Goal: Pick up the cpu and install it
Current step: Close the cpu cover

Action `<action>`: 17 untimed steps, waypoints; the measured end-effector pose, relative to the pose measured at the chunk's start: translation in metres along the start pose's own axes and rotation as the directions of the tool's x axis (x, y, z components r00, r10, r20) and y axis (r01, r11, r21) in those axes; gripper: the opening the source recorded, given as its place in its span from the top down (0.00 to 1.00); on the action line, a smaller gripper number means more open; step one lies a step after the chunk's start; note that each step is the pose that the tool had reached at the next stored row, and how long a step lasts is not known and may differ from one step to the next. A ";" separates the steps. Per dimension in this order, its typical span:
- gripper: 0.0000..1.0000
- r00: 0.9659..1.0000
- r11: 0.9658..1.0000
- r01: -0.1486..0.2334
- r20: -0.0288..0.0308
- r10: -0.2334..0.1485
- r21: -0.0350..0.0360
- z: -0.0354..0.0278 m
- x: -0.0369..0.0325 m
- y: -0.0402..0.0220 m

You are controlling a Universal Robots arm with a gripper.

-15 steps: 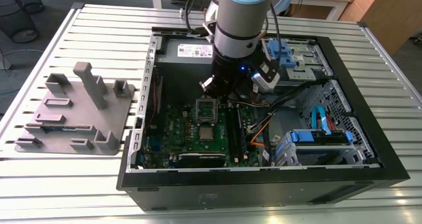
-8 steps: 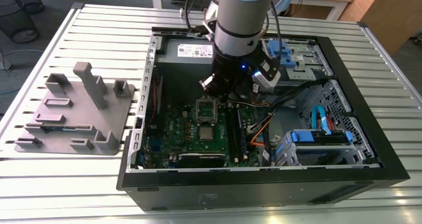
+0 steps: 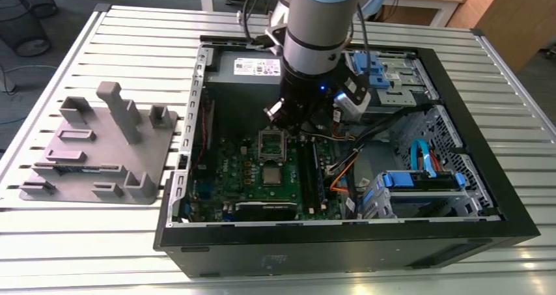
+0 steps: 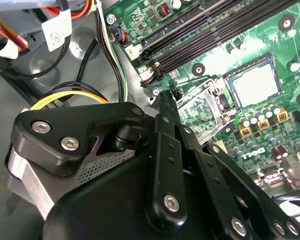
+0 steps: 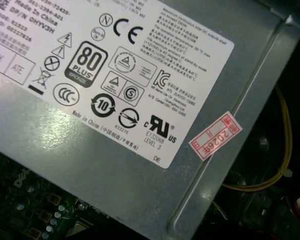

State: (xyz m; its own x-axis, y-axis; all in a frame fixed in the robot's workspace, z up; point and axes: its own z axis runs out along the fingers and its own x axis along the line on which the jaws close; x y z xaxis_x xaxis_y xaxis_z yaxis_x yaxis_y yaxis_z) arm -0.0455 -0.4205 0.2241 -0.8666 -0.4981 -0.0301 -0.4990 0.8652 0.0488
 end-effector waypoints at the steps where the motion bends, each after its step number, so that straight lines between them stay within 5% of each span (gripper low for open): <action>1: 0.89 1.000 1.000 0.007 0.000 -0.007 0.000 0.0005 -0.0002 -0.0001; 6: 0.89 1.000 1.000 0.017 0.001 -0.017 -0.003 0.0042 -0.0005 0.0003; 17: 0.89 1.000 0.999 0.019 0.017 -0.018 -0.030 0.0128 -0.0003 -0.0002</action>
State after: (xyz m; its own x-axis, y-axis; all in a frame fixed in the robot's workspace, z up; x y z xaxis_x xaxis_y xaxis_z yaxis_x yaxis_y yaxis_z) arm -0.0452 -0.4198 0.2114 -0.8572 -0.5128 -0.0477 -0.5150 0.8536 0.0786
